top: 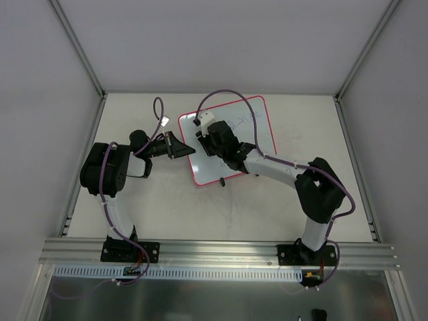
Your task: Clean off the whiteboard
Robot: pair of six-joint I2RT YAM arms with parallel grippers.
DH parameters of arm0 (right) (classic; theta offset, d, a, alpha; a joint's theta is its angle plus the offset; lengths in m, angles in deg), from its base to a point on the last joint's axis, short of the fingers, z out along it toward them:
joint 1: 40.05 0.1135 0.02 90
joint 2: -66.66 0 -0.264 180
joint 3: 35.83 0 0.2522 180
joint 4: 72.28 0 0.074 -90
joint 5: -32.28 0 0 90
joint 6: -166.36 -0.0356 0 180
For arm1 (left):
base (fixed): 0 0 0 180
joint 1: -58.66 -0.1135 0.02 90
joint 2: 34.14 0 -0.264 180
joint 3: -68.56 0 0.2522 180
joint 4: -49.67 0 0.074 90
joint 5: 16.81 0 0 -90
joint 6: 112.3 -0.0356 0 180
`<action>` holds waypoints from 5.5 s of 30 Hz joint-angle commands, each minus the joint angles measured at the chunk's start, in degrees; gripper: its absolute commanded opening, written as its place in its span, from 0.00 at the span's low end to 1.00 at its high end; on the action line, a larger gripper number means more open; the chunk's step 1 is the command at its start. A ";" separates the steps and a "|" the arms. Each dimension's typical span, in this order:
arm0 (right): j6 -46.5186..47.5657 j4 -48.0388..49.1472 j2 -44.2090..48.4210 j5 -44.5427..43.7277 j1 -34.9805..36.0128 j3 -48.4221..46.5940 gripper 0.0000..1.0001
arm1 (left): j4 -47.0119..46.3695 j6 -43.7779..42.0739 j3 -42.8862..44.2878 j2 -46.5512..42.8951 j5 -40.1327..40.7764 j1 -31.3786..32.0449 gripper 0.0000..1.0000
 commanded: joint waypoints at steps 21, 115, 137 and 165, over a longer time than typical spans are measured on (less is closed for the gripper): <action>-2.66 -0.91 -0.59 -0.22 -7.68 -0.20 0.00 | -21.81 -4.43 -0.90 -0.79 -1.95 1.25 0.00; -3.19 -23.41 -9.90 5.84 -5.57 -21.20 0.00 | -21.81 -4.87 -1.95 -3.16 -2.83 1.52 0.00; -2.31 -22.89 -6.12 10.85 -26.58 -15.93 0.00 | -21.81 -4.96 -2.04 -3.34 -2.92 1.52 0.00; -4.24 -19.63 -5.07 7.95 -34.76 -10.04 0.00 | -21.81 -5.13 -1.95 -3.25 -2.92 1.52 0.00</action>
